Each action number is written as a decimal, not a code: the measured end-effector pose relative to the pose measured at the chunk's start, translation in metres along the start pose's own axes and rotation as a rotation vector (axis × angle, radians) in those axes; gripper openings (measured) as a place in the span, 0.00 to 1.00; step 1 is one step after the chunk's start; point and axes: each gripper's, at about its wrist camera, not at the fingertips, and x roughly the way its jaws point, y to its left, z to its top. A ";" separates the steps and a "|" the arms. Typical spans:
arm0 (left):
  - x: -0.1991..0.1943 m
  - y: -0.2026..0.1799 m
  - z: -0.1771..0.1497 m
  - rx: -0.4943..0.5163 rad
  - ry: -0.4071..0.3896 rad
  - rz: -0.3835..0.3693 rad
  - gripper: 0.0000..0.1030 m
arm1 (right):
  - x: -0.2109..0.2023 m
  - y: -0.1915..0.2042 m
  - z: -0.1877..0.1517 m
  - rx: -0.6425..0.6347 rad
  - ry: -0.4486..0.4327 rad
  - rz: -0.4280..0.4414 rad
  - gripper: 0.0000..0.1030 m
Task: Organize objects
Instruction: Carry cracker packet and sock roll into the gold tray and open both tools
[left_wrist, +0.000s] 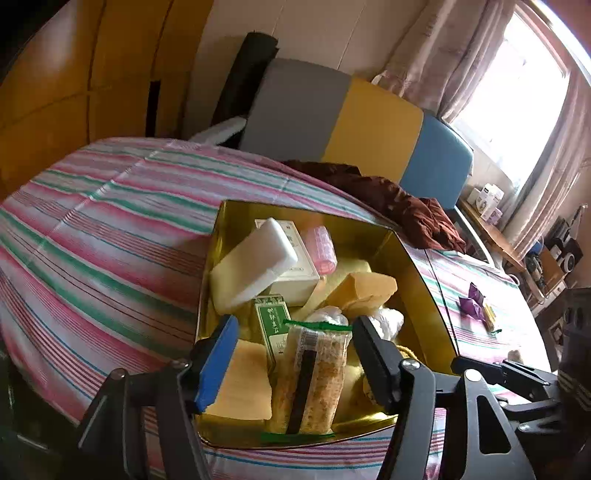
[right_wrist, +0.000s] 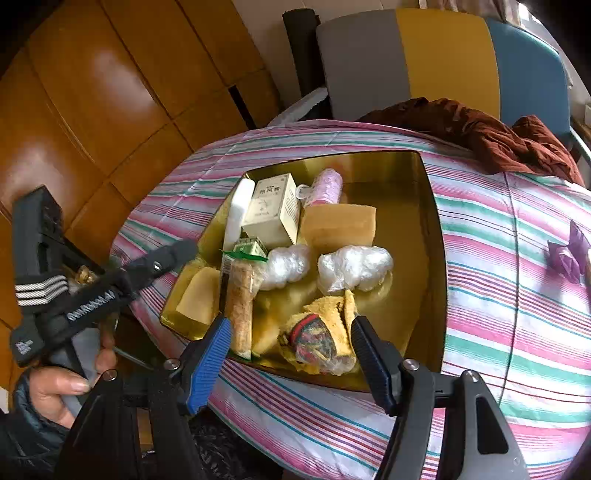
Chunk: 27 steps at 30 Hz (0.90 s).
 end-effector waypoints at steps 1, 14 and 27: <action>-0.003 -0.002 0.000 0.009 -0.010 0.004 0.67 | -0.001 0.001 -0.001 0.000 -0.001 -0.003 0.66; -0.021 -0.039 0.001 0.135 -0.055 0.011 0.73 | -0.015 -0.009 -0.004 0.025 -0.037 -0.076 0.69; -0.017 -0.071 -0.009 0.223 -0.034 -0.006 0.74 | -0.028 -0.022 -0.006 0.048 -0.070 -0.134 0.72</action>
